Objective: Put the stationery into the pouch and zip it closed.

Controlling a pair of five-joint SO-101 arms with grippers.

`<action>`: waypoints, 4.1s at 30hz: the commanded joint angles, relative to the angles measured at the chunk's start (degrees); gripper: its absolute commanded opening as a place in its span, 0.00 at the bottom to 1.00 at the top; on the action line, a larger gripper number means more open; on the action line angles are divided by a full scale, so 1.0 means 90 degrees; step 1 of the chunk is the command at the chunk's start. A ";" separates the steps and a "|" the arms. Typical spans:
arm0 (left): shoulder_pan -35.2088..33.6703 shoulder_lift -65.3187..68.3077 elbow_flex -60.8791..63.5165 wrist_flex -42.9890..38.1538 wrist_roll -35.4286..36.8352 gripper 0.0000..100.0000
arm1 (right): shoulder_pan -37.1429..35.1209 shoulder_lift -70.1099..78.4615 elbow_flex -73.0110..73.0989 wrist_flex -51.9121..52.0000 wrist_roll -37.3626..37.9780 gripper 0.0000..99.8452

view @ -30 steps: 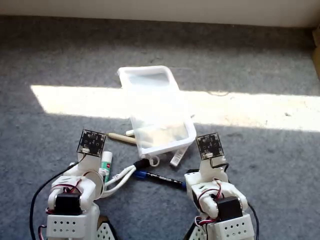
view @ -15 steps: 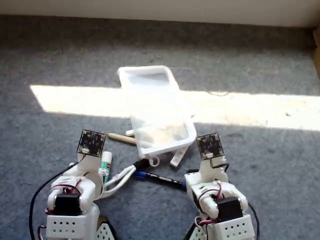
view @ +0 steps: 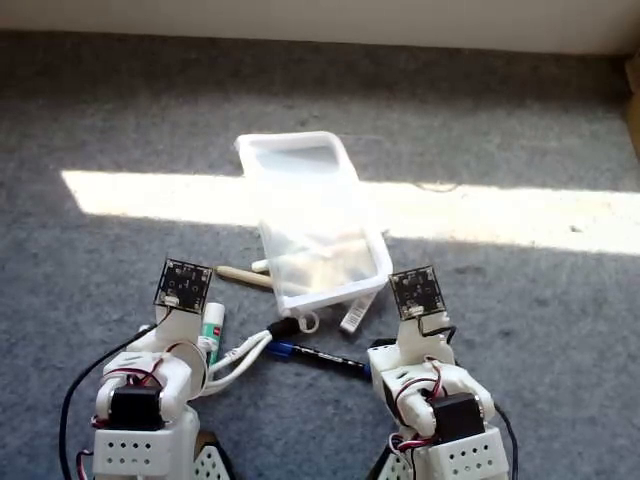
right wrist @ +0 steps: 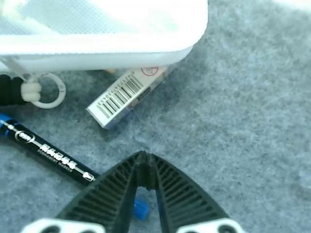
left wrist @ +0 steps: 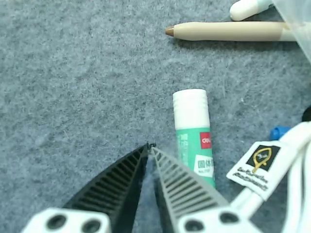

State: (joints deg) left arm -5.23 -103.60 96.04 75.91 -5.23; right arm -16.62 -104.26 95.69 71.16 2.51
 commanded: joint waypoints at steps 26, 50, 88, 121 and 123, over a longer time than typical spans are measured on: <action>0.0093 -0.0054 0.0132 0.0020 -0.0039 0.01 | 0.0767 -0.0112 -0.2232 0.0444 -0.1133 0.00; 0.0093 -0.0054 0.0132 0.0020 -0.0039 0.01 | -0.1206 0.3492 -0.4567 -0.0601 -0.2149 0.00; 0.0093 -0.0054 0.0132 0.0020 -0.0039 0.01 | -0.3648 0.8513 -0.5250 -0.2740 -0.4659 0.12; 0.0093 -0.0054 0.0132 0.0020 -0.0039 0.01 | -0.3863 0.9949 -0.5817 -0.2750 -0.5314 0.19; 0.0093 -0.0054 0.0132 0.0020 -0.0039 0.01 | -0.3863 0.9949 -0.5797 -0.2750 -0.5324 0.19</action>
State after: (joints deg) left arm -5.23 -103.60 96.04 75.91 -5.23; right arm -50.90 -14.51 45.93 46.37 -44.70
